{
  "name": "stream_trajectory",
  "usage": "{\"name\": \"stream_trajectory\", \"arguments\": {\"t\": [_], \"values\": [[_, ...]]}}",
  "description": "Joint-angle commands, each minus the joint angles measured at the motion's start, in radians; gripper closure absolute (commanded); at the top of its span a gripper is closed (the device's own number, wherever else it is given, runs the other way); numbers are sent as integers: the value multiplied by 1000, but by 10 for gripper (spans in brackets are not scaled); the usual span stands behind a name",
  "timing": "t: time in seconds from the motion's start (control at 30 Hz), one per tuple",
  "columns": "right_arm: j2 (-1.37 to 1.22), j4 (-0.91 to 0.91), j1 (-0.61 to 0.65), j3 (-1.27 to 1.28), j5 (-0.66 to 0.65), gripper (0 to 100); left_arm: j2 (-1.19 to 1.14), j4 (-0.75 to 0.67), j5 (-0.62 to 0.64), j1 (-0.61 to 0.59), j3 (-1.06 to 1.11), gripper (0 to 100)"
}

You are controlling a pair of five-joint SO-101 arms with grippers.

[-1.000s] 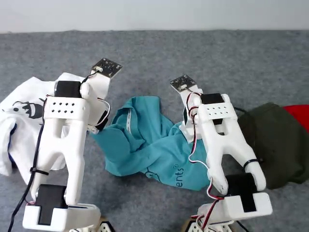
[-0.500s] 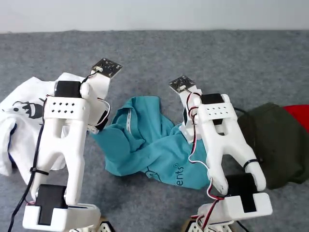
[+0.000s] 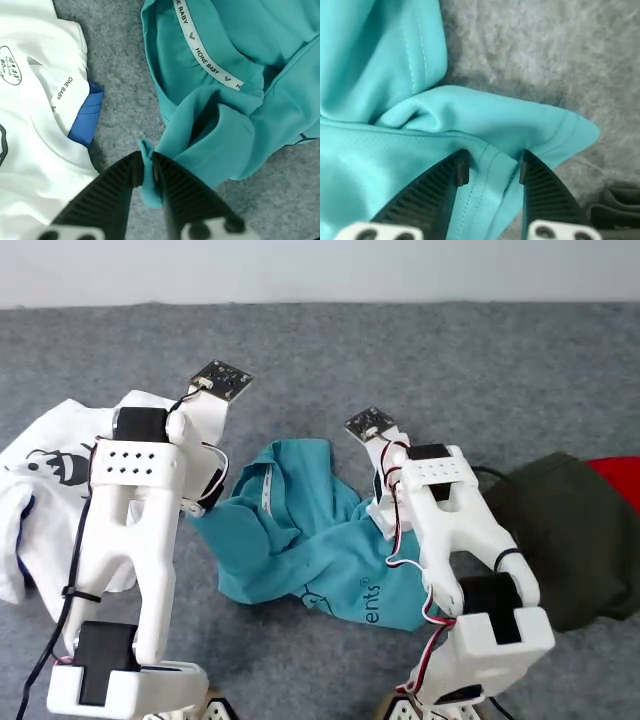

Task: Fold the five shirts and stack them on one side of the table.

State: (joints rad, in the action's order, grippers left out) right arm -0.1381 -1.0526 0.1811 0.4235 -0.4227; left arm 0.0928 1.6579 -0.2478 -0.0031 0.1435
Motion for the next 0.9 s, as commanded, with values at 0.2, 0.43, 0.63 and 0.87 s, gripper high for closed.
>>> {"name": "stream_trajectory", "arguments": {"t": [0.2,0.43,0.63,0.87], "values": [[5,7,-5,-2,-5,987,38,-11,-3,5,-4,987],[8,5,-5,-2,-6,975,38,-9,-3,5,-4,987],[113,-36,-5,-3,-8,975,38,-8,-3,5,-4,987],[383,-140,-5,-3,-9,975,44,-8,-3,5,-4,987]]}}
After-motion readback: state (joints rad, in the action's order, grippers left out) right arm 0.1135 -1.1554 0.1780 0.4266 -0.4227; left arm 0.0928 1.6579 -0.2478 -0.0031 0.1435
